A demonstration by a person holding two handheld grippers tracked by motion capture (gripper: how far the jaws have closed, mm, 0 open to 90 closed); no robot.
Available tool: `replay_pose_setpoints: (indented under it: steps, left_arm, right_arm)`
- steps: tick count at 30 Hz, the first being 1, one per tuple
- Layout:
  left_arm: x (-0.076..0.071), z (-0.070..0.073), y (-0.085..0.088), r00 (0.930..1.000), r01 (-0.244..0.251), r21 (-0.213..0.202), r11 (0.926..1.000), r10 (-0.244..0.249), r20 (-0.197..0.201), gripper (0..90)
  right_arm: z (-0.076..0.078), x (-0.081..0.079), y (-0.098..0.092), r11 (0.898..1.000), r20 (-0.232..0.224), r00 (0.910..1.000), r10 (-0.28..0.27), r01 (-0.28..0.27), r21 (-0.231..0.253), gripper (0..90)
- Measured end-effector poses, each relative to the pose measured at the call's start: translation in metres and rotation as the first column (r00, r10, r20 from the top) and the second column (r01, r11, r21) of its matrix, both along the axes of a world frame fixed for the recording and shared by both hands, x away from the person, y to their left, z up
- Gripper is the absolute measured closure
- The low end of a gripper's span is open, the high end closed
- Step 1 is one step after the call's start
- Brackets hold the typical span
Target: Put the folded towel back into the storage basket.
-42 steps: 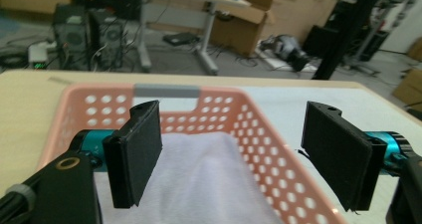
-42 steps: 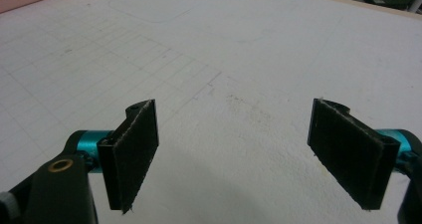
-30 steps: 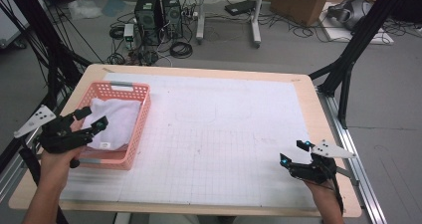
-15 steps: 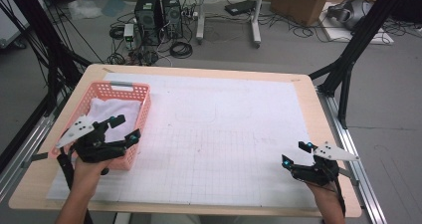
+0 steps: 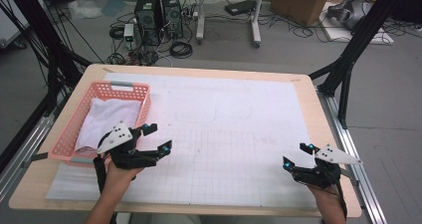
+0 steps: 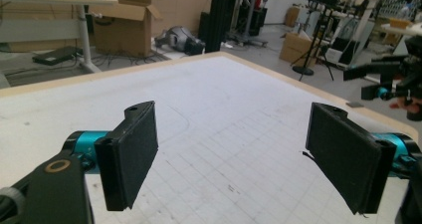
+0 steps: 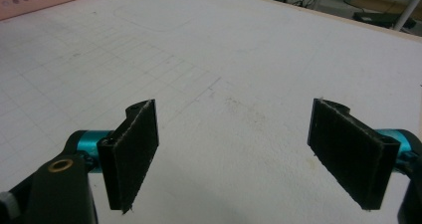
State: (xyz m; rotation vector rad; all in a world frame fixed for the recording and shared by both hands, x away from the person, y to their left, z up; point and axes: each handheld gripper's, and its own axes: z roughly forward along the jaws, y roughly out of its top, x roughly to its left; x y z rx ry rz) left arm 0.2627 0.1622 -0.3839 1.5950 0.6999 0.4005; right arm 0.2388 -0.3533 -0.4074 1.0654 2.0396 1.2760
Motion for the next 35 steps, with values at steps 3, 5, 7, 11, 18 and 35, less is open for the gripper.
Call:
replay_pose_setpoints:
  steps: [3,5,7,11,18,35]
  left_arm:
    - [-0.002,-0.006,-0.007,0.9999,0.010,0.014,0.9998,-0.010,-0.003,21.0]
    - [-0.003,-0.009,-0.011,0.9998,0.018,0.019,0.9997,-0.018,-0.007,21.0]
    - [-0.003,-0.011,-0.014,0.9996,0.025,0.021,0.9995,-0.025,-0.013,20.9]
    - [-0.003,-0.015,-0.018,0.9992,0.036,0.035,0.9987,-0.035,-0.020,21.1]
    - [-0.003,-0.019,-0.021,0.9987,0.042,0.041,0.9983,-0.041,-0.029,21.1]
    - [-0.001,-0.022,-0.020,0.9984,0.042,0.051,0.9978,-0.040,-0.040,21.1]
  right_arm:
    - [0.000,-0.001,0.000,1.000,-0.001,1.0000,-0.003,0.003,0.001,18.9]
    - [0.000,-0.001,0.000,1.000,-0.003,1.0000,-0.007,0.007,0.003,18.9]
    - [0.000,-0.001,0.000,1.000,-0.001,1.0000,-0.008,0.008,0.002,18.9]
    - [0.000,-0.002,0.000,1.000,0.004,1.0000,-0.008,0.008,0.001,18.9]
    - [0.001,-0.003,0.001,1.000,0.001,1.0000,-0.008,0.008,0.001,18.9]
    - [0.000,-0.002,0.000,1.000,-0.003,0.9999,-0.011,0.011,0.002,18.9]
